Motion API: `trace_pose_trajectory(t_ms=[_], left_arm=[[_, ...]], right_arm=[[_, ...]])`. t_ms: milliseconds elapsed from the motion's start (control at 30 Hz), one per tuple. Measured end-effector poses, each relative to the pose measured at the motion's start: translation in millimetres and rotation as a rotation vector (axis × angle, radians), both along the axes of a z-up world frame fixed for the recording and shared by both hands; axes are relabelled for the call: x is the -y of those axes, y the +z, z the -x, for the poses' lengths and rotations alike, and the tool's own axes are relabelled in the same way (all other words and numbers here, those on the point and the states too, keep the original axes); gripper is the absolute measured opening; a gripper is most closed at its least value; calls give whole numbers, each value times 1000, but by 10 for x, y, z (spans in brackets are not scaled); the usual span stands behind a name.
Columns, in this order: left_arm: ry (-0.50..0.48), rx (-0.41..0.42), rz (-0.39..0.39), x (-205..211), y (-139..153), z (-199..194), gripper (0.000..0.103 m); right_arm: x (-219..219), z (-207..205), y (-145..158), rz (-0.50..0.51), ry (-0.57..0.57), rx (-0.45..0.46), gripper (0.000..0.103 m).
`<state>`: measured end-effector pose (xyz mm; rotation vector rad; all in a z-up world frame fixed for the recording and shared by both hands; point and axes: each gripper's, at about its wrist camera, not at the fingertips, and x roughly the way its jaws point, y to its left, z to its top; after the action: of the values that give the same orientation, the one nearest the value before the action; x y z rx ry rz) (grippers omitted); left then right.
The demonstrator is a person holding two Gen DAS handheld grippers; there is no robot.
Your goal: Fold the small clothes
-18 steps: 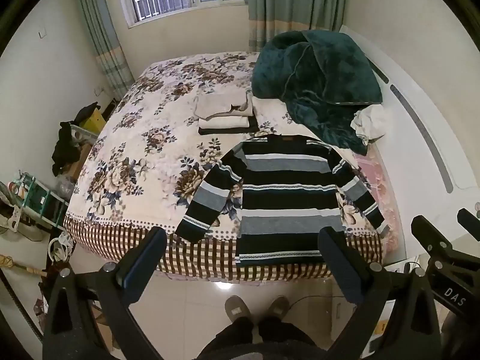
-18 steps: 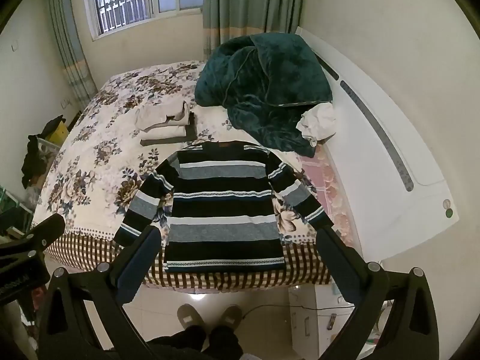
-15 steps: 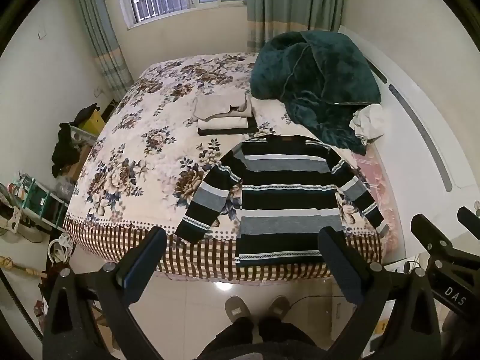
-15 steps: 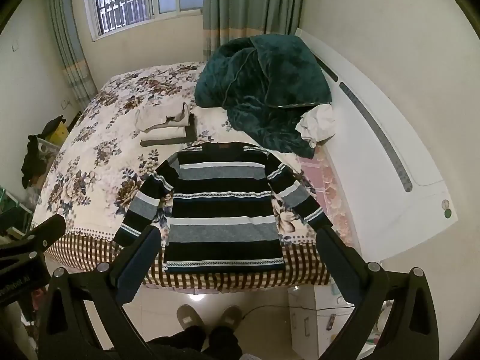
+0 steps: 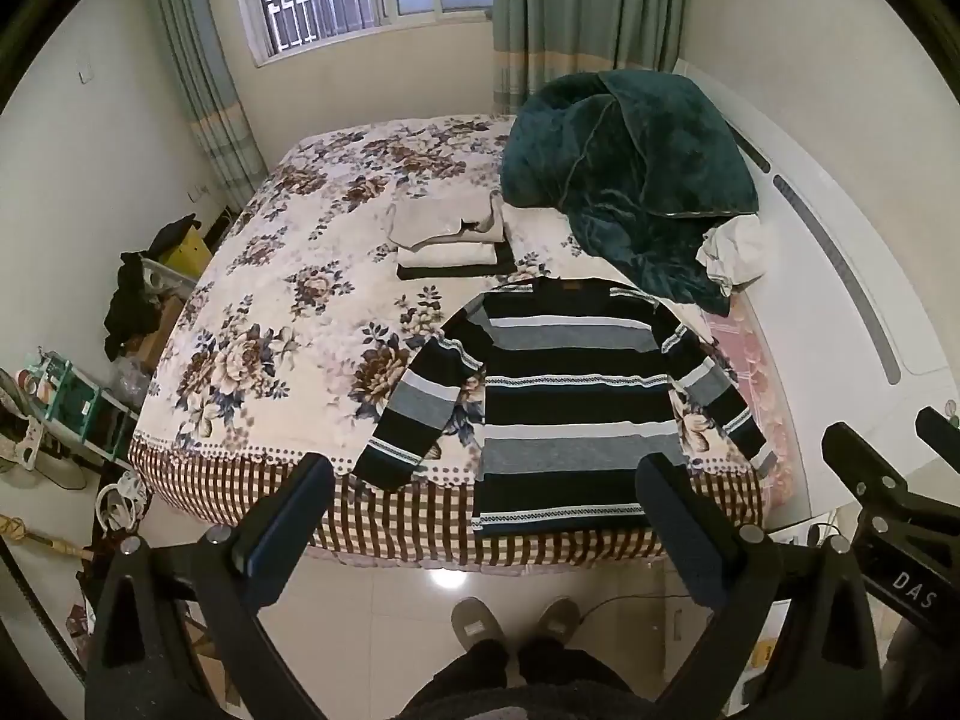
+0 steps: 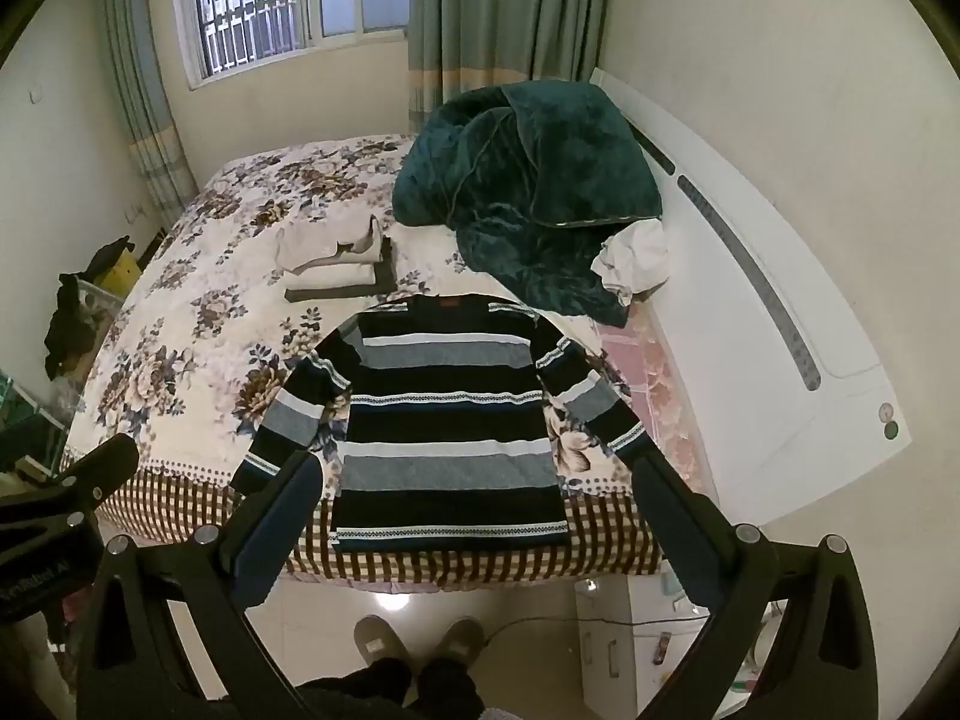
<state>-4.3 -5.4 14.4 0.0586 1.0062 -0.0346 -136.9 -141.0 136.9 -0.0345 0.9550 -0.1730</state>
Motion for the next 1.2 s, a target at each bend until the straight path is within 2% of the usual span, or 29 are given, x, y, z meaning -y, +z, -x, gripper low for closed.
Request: trace_pose_trajectory(t_ms=[467,1200], left_arm=[[5,14,18,-75,139,-39,103],[5,18,19,-80,128,-51,103]], right_arm=[[48,-3,103,7,8,24,103],[39,11,121,12,7,32,103]])
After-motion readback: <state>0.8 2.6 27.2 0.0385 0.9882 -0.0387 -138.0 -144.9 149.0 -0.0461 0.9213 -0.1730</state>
